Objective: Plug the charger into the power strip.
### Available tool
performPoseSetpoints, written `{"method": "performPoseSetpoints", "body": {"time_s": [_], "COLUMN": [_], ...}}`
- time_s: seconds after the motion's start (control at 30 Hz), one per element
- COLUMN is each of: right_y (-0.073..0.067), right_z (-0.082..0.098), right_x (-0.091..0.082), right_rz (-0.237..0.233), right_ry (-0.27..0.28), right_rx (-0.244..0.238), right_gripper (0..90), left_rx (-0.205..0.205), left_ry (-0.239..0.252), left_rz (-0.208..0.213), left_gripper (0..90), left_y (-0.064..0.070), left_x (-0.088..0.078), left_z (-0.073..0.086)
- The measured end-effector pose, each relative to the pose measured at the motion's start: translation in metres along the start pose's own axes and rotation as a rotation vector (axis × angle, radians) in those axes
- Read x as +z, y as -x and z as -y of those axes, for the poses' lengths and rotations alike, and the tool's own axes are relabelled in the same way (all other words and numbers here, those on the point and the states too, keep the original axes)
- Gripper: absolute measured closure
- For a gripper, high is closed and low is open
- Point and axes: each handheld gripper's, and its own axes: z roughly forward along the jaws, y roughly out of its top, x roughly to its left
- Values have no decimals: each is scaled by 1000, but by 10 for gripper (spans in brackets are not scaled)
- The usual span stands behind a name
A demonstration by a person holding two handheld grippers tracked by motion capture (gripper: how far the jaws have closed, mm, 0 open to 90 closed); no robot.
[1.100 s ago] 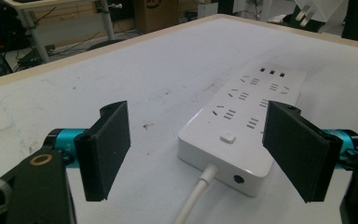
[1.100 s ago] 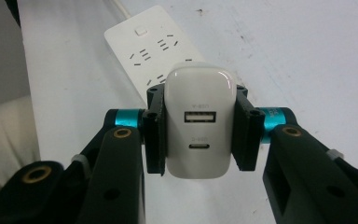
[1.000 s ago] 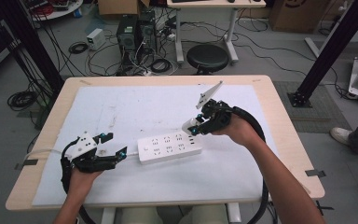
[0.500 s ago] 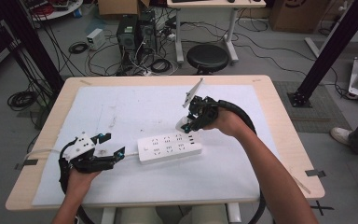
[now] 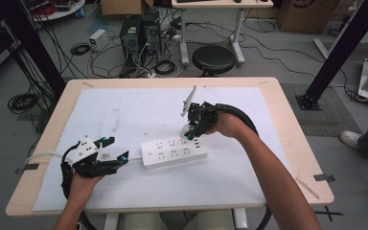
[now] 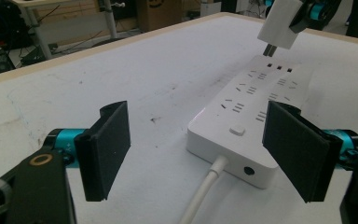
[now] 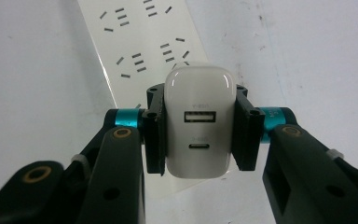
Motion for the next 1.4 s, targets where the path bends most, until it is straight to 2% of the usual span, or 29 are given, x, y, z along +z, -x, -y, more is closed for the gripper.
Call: {"method": "performPoseSetpoints", "body": {"time_s": [0.53,0.93,1.3,1.4], "right_y": [0,0,-6,-6], "right_z": [-5,-8,-21,-24], "right_x": [16,21,28,29], "right_rz": [0,-7,4,3], "right_ry": [-65,-93,-174,-194], "right_rx": [-118,-163,-266,-277], "right_gripper": [638,638,638,639], "left_rx": [-7,-11,-10,-11], "left_ry": [-1,-4,-4,-3], "left_rz": [-6,-3,-4,-6], "left_gripper": [233,233,233,233], "left_y": [-2,-2,-2,-3], "left_x": [-2,-2,-3,-3], "left_z": [3,4,5,5]}}
